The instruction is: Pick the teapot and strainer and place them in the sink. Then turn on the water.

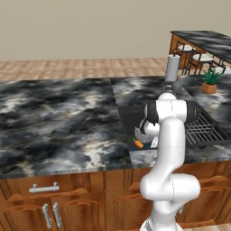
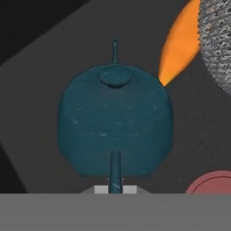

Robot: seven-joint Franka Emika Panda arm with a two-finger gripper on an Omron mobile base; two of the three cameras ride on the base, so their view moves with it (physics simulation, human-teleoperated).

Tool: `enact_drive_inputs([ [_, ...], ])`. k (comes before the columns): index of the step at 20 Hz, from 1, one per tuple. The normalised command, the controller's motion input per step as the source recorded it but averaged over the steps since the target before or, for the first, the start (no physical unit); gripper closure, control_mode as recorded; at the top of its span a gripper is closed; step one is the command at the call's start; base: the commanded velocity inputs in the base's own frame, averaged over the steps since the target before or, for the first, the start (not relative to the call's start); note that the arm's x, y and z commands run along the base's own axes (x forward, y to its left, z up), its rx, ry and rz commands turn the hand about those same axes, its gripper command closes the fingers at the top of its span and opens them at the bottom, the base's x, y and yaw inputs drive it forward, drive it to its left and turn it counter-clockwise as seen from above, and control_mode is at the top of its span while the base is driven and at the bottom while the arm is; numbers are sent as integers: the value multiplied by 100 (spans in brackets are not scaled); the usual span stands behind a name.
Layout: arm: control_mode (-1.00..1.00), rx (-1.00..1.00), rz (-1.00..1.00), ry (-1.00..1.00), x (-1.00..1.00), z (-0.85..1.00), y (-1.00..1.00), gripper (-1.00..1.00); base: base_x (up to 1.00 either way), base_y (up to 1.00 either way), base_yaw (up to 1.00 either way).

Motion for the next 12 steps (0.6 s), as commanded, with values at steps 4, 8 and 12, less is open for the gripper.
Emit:
enact_drive_inputs([
  [4,-100,0,5,0,12,-17,-9,100,0,0,0],
  [8,-100,0,6,-4,16,-19,-18,100,0,0,0],
  [12,-100,3,6,-7,13,-11,-10,100,0,0,0],
])
